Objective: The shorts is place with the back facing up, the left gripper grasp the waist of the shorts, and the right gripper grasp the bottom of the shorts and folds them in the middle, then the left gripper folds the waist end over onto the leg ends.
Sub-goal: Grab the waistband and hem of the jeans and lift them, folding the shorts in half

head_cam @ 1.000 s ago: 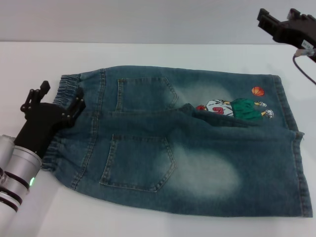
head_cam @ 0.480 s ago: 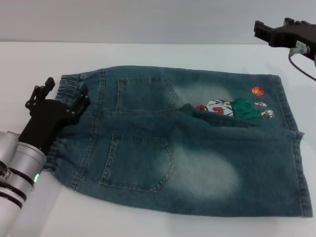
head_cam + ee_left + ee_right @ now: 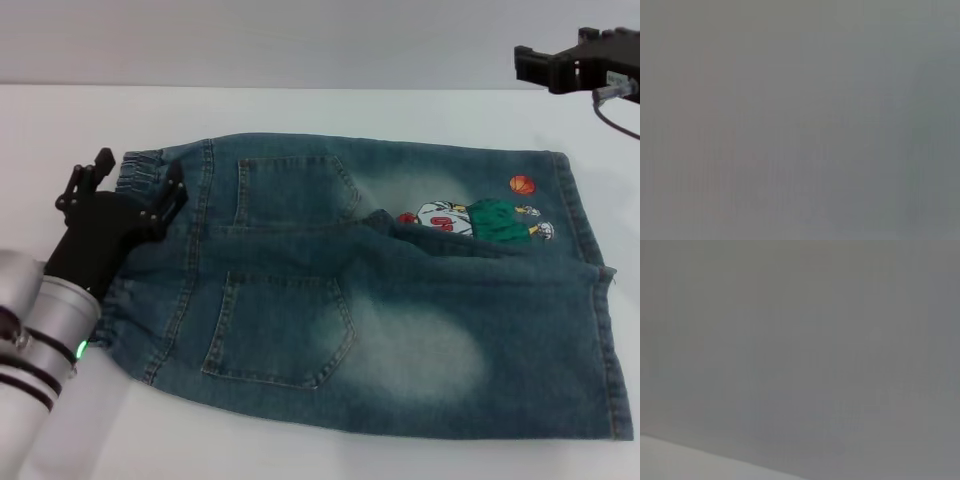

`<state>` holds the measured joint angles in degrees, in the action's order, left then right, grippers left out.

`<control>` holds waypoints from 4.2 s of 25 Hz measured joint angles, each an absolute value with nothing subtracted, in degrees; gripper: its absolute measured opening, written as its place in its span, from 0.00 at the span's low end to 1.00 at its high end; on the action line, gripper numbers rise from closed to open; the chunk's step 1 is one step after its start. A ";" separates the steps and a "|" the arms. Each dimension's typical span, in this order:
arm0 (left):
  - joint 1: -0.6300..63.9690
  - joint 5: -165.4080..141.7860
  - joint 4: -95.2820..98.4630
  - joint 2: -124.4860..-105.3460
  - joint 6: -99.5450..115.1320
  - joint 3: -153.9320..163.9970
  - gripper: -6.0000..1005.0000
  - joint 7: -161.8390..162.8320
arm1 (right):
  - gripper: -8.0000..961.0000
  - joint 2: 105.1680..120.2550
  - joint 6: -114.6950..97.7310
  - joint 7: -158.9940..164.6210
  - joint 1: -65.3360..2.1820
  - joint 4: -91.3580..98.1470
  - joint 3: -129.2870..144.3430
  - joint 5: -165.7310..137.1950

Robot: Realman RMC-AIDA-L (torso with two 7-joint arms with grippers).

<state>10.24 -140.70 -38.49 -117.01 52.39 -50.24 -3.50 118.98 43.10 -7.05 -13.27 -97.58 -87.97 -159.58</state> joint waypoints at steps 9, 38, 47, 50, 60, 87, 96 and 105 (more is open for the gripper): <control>1.48 -146.78 -73.15 -113.53 1.44 -67.14 0.83 -6.26 | 0.76 119.13 54.88 -6.94 -9.28 -111.41 -86.33 -164.53; 2.01 -160.39 -111.04 -118.06 -69.30 -87.41 0.83 -4.64 | 0.76 119.29 81.84 -5.96 -8.03 -116.31 -93.54 -159.68; 2.86 -160.81 -111.00 -117.76 -77.59 -90.27 0.83 -6.66 | 0.76 119.51 79.04 -1.22 -2.57 -116.22 -89.65 -153.71; 2.20 -161.01 -111.06 -117.66 -78.84 -91.61 0.83 -7.72 | 0.76 119.38 78.53 0.13 -2.21 -116.13 -86.41 -154.60; 4.22 -160.99 -104.14 -118.13 -76.39 -86.73 0.83 -4.25 | 0.76 119.27 78.17 -1.97 -1.10 -116.01 -86.35 -156.04; 11.14 -165.27 -94.88 -117.98 -76.53 -85.69 0.83 1.20 | 0.76 119.18 77.22 -5.87 -0.21 -115.19 -88.51 -156.93; 11.67 -165.34 -94.68 -117.95 -77.44 -85.63 0.83 1.27 | 0.76 119.26 76.83 -5.87 0.27 -115.21 -87.89 -156.68; 12.31 -165.19 -93.92 -118.03 -78.36 -85.79 0.83 1.11 | 0.76 119.18 76.73 -5.93 -0.36 -115.22 -87.80 -156.62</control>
